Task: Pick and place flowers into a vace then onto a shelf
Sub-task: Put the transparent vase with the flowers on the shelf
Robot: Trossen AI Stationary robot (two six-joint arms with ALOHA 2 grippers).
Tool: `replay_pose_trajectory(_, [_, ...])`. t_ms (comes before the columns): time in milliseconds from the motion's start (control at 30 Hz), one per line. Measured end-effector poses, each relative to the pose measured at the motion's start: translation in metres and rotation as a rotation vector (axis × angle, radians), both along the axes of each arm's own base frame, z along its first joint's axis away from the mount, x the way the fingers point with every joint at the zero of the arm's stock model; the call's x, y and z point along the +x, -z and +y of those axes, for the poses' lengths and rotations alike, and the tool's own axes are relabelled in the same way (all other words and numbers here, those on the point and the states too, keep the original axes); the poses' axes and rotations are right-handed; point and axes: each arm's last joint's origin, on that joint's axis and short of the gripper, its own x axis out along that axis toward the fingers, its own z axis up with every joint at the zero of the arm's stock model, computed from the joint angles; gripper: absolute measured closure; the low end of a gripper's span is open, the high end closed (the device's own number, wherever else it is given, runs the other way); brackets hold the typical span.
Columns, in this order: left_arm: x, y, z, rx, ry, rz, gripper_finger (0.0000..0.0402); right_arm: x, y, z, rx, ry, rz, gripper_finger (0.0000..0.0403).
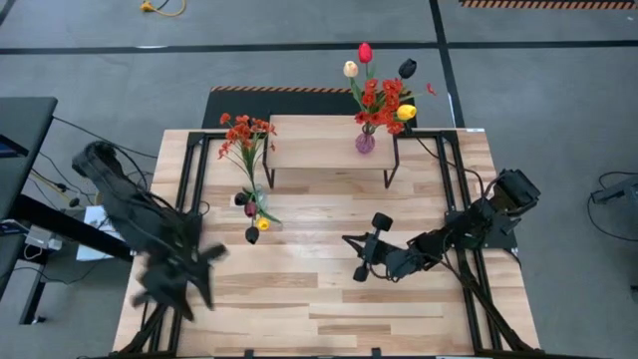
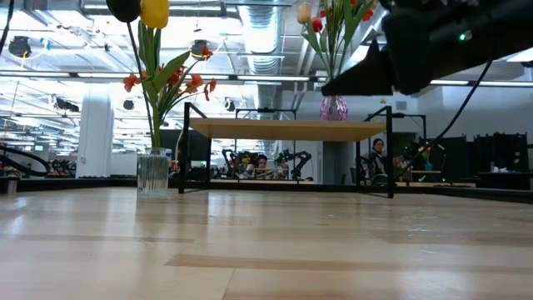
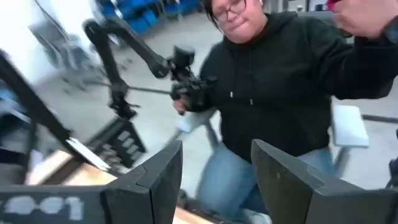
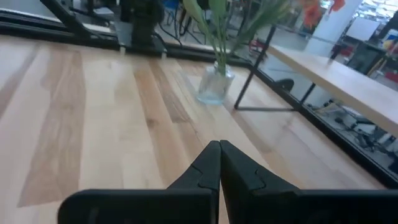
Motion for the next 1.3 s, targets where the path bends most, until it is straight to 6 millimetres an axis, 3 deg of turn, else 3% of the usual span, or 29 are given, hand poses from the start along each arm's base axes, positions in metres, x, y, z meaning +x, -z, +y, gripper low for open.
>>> replay_pose_trajectory(67, [-0.025,-0.001,0.018,-0.008,-0.064,-0.064,0.0219,0.001,0.002,-0.004,0.009,0.019,0.010,0.0403])
replay_pose_trajectory(200, [-0.059,0.016,0.057,-0.110,-0.336,-0.170,0.0219,0.005,0.002,-0.013,0.023,0.056,0.010,0.0403])
replay_pose_trajectory(333, [-0.084,0.045,0.087,-0.216,-0.501,-0.173,0.0219,0.007,0.004,-0.020,0.022,0.079,0.022,0.0403])
replay_pose_trajectory(433, [-0.104,0.063,0.107,-0.292,-0.559,-0.094,0.0219,0.007,0.005,-0.022,0.035,0.094,0.029,0.0403])
replay_pose_trajectory(500, [-0.113,0.074,0.119,-0.373,-0.688,-0.051,0.0219,0.007,0.006,-0.024,0.032,0.099,0.039,0.0403])
replay_pose_trajectory(567, [-0.116,0.087,0.127,-0.413,-0.813,-0.031,0.0219,0.007,0.007,-0.024,0.028,0.101,0.049,0.0403])
replay_pose_trajectory(933, [-0.111,0.132,0.129,-0.301,-1.096,0.099,0.0219,0.003,0.014,-0.026,0.042,0.122,0.103,0.0403])
replay_pose_trajectory(1300, [-0.109,0.144,0.131,-0.396,-1.248,0.184,0.0219,0.003,0.015,-0.026,0.037,0.123,0.110,0.0403])
